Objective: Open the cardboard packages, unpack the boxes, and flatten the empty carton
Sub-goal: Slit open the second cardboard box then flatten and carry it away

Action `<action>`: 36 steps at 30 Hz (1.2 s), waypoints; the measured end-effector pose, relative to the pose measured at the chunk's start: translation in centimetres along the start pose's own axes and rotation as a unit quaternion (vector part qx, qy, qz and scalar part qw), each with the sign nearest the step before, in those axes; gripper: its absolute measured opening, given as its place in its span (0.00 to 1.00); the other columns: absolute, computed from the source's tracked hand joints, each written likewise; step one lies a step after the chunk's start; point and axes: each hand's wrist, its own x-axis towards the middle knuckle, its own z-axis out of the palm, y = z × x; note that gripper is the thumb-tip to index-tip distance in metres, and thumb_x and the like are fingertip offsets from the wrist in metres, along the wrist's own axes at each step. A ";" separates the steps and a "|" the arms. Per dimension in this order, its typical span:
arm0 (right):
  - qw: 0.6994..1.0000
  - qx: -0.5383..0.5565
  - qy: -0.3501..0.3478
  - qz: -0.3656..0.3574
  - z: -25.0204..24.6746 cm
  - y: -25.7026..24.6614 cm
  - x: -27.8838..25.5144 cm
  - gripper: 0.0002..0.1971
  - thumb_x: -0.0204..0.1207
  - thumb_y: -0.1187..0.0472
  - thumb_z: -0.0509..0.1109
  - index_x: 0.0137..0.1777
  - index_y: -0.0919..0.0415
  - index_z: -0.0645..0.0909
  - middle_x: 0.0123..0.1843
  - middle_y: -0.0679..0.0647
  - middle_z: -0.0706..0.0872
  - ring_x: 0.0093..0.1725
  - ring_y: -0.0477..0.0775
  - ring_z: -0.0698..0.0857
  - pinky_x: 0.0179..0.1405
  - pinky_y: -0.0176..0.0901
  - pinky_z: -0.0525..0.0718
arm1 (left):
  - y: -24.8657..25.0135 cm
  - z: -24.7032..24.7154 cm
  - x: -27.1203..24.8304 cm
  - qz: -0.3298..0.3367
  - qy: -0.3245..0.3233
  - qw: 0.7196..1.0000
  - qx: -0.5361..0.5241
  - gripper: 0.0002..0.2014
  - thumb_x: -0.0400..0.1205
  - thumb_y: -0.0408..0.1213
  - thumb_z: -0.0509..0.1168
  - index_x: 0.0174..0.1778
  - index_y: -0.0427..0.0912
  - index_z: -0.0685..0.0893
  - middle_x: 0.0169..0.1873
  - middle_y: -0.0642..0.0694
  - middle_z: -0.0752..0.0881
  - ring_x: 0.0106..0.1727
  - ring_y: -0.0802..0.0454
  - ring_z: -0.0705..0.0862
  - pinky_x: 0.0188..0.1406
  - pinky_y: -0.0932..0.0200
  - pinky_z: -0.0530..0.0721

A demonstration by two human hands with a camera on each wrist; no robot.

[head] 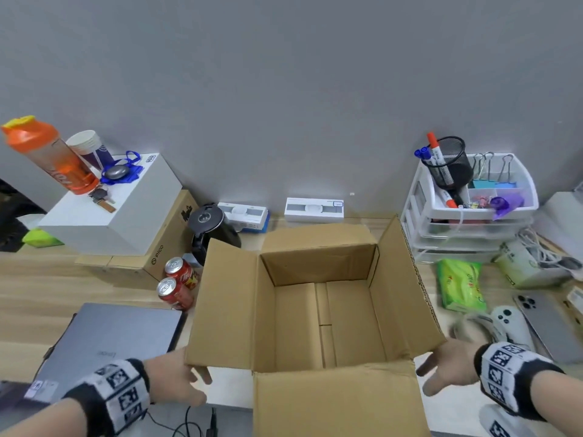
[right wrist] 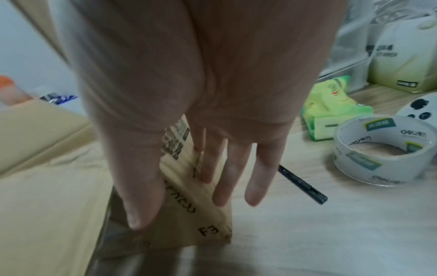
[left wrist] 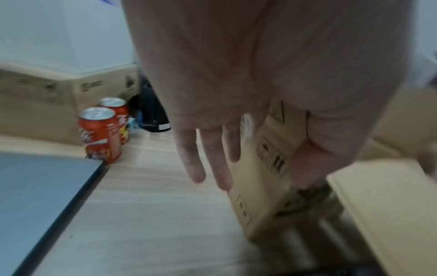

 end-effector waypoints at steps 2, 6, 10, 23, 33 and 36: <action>0.998 -0.011 0.045 -0.033 0.6 0.6 0.9 0.39 0.57 0.49 0.82 0.70 0.41 0.71 0.61 0.36 0.83 0.56 0.31 0.85 0.59 0.39 0.87 | 0.0 1.8 1.3 -0.017 0.043 0.987 0.154 0.25 0.80 0.54 0.66 0.73 0.57 0.72 0.75 0.53 0.74 0.75 0.56 0.75 0.72 0.67 0.72; 0.993 -0.005 0.098 -0.072 1.2 0.5 1.5 0.28 0.61 0.48 0.82 0.61 0.42 0.78 0.56 0.33 0.83 0.52 0.31 0.81 0.45 0.19 0.77 | 1.6 3.9 4.3 -0.013 0.098 0.977 0.187 0.31 0.82 0.61 0.61 0.79 0.53 0.72 0.75 0.50 0.78 0.74 0.49 0.75 0.73 0.64 0.68; 0.981 0.060 0.153 -0.107 0.5 -0.4 1.8 0.15 0.63 0.51 0.78 0.50 0.51 0.85 0.51 0.40 0.90 0.59 0.49 0.86 0.52 0.28 0.80 | 3.7 3.3 5.6 0.082 0.133 0.988 0.015 0.18 0.81 0.64 0.65 0.58 0.58 0.85 0.52 0.64 0.87 0.49 0.69 0.83 0.62 0.67 0.81; 0.858 0.379 0.155 -0.309 -8.1 -7.2 -4.2 0.49 0.47 0.35 0.86 0.72 0.46 0.77 0.66 0.52 0.89 0.64 0.56 0.88 0.59 0.53 0.89 | 9.2 -9.8 0.4 0.149 0.225 0.831 -0.486 0.33 0.87 0.61 0.53 0.66 0.33 0.86 0.56 0.34 0.92 0.60 0.35 0.89 0.68 0.36 0.81; 0.886 0.315 0.060 -0.333 -5.6 -7.3 -2.4 0.63 0.48 0.46 0.91 0.83 0.42 0.58 0.76 0.43 0.79 0.75 0.47 0.78 0.70 0.48 0.81 | 7.1 -7.2 4.3 0.185 0.154 0.801 -0.548 0.31 0.72 0.38 0.61 0.74 0.42 0.81 0.72 0.33 0.82 0.71 0.31 0.79 0.75 0.30 0.74; 0.896 0.279 0.048 -0.343 -5.0 -7.3 -2.3 0.66 0.47 0.47 0.91 0.84 0.41 0.55 0.78 0.44 0.77 0.78 0.50 0.75 0.76 0.57 0.74 | 7.3 -6.3 4.3 0.194 0.109 0.799 -0.558 0.28 0.72 0.35 0.62 0.70 0.56 0.81 0.64 0.41 0.89 0.60 0.39 0.89 0.54 0.44 0.88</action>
